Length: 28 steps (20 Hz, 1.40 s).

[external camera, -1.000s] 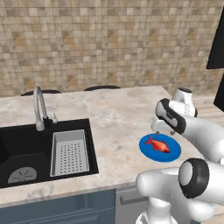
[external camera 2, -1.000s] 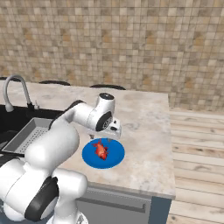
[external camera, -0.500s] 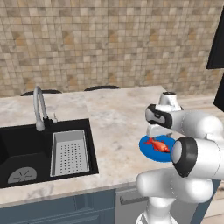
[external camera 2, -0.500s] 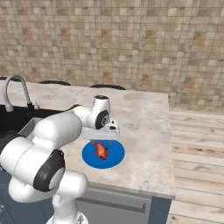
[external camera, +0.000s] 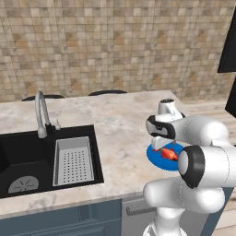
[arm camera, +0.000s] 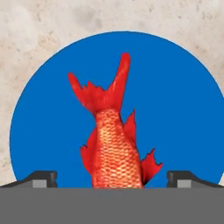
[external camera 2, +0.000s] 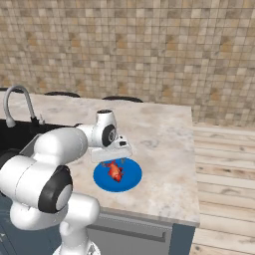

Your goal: Place the fish on the counter behind the older fish on the same shelf of the fridge to maintain FIFO order. Close the fridge door when finished.

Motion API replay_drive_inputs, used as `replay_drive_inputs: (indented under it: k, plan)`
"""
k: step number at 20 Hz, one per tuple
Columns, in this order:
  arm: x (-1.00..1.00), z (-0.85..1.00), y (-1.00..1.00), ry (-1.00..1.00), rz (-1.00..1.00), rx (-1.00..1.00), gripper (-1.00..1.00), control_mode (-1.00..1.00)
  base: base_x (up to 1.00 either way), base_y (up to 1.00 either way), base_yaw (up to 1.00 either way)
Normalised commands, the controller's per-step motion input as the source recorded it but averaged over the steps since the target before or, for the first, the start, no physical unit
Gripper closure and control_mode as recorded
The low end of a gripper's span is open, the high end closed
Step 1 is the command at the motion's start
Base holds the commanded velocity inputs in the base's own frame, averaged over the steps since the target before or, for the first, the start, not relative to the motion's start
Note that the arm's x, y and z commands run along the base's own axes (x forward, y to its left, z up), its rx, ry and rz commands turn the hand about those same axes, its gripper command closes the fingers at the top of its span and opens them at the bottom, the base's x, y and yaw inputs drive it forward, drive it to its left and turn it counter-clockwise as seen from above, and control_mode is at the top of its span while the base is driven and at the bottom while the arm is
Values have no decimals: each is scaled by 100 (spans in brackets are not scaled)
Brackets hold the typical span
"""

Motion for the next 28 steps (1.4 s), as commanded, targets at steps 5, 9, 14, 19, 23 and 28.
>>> replay_drive_inputs:
  k: [5, 9, 14, 19, 23, 28]
  plan:
    - [0, -9, 0, 0, 18, -5, -100, -100, 0, 0, 0]
    - [0, -14, 0, 0, 12, -4, -100, -100, 0, 0, 0]
    - [0, -10, 0, 0, 9, -1, -100, -100, 0, 0, 0]
    - [0, -16, 0, 0, 7, -1, -100, -100, 0, 0, 0]
    - [0, -18, 0, 0, 8, 0, -100, -100, 0, 0, 0]
    - [0, -20, 0, 5, 7, 0, -100, -100, 0, 0, 0]
